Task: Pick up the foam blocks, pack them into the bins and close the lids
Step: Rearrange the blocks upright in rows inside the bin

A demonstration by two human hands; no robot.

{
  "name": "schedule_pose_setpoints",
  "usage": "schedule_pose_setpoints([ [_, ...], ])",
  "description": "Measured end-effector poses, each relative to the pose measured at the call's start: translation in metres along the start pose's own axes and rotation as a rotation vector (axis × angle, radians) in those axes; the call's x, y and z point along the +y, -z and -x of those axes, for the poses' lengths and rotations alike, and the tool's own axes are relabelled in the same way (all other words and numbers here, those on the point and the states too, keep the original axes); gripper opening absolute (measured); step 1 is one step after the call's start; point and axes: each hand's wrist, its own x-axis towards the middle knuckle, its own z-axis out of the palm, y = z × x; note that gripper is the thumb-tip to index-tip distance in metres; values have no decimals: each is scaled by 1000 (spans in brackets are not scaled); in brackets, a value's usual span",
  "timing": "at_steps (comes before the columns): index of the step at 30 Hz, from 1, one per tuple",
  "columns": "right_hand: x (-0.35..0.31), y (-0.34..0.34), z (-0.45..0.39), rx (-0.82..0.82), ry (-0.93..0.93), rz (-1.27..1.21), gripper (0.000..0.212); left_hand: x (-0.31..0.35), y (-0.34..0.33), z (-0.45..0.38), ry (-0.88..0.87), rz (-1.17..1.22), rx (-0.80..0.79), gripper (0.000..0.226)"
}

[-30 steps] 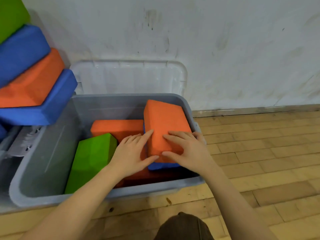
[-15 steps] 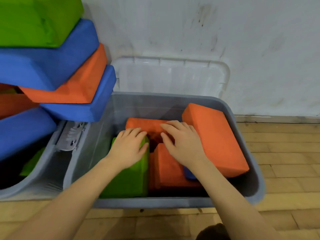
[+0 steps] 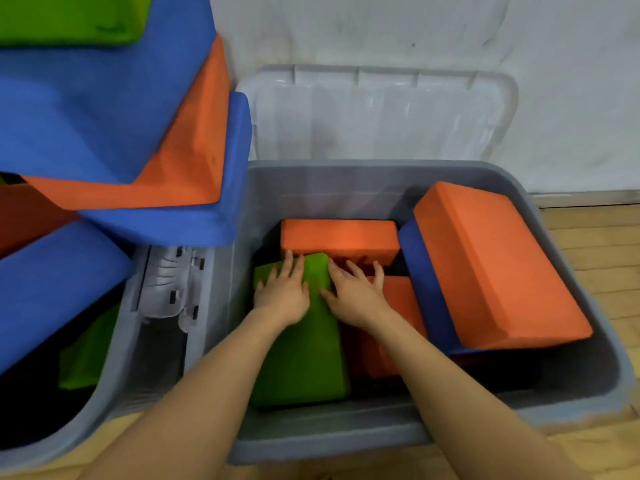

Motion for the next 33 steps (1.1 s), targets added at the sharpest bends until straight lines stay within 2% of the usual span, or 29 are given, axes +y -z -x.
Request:
schedule_pose_setpoints([
  [4, -5, 3, 14, -37, 53, -141, 58, 6, -1, 7, -25, 110, -46, 53],
  [7, -4, 6, 21, 51, 6, -261, 55, 7, 1, 15, -23, 136, -51, 57],
  [11, 6, 16, 20, 133, 24, -142, 51, 11, 1, 20, 38, 121, -89, 73],
  [17, 31, 31, -1, 246, 23, -90, 57, 26, -8, 16, 146, 94, 57, 101],
  [21, 39, 32, -31, 277, 92, 2, 62, 27, -15, 11, 200, 151, 71, 109],
  [24, 42, 27, -49, 246, 139, 86, 68, 27, -17, 8, 209, 145, 61, 111],
  [33, 51, 23, -69, 274, 83, 131, 72, 28, -7, 4, 214, 201, 86, 99],
])
